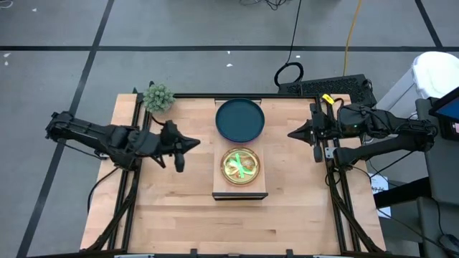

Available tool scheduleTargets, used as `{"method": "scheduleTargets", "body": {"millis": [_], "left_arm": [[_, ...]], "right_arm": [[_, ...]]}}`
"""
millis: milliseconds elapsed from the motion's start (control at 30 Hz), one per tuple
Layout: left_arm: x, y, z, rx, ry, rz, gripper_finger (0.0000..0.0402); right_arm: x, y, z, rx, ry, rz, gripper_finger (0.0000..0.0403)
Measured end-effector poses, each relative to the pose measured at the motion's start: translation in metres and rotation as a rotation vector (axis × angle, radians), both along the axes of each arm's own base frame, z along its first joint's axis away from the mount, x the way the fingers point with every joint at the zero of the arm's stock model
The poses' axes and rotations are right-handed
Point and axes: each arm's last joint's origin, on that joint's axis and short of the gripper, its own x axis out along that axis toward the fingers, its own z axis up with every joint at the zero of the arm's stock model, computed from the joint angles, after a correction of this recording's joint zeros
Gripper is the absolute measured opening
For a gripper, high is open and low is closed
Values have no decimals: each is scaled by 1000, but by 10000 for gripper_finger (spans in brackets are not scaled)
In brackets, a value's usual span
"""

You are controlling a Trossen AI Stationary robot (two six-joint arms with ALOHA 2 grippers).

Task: Place and stack plates onto a shelf
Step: Return to Home Position

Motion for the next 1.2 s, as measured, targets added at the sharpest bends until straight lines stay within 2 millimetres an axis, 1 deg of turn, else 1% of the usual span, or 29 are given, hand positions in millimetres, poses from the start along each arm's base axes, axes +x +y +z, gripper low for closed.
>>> {"method": "scheduleTargets", "body": {"millis": [167,300,400,500,567,633,767,900,1067,1200], "left_arm": [[-11,2,8,-12,-41,-4,5],[-20,5,12,99,-21,-47,5],[-31,8,17,212,-11,-89,4],[-44,11,18,311,26,-155,4],[-52,12,18,325,40,-211,4],[-57,12,16,312,18,-242,4],[-55,10,5,271,-62,-305,4],[-51,7,-15,259,-62,-347,4],[-47,7,-43,213,-37,-311,3],[-43,6,-69,192,-34,-300,3]], "right_arm": [[0,0,0,36,0,-19,0],[0,0,0,3,2,-9,0],[3,-1,-2,-25,-13,-23,0],[7,-1,-10,-49,-66,-15,0],[10,0,-18,-47,-99,-16,0],[14,0,-28,-44,-131,-16,0],[22,0,-50,-43,-206,-16,0],[25,0,-71,-75,-248,-7,0],[24,0,-92,-96,-280,-3,0],[22,0,-113,-137,-275,7,0]]}}
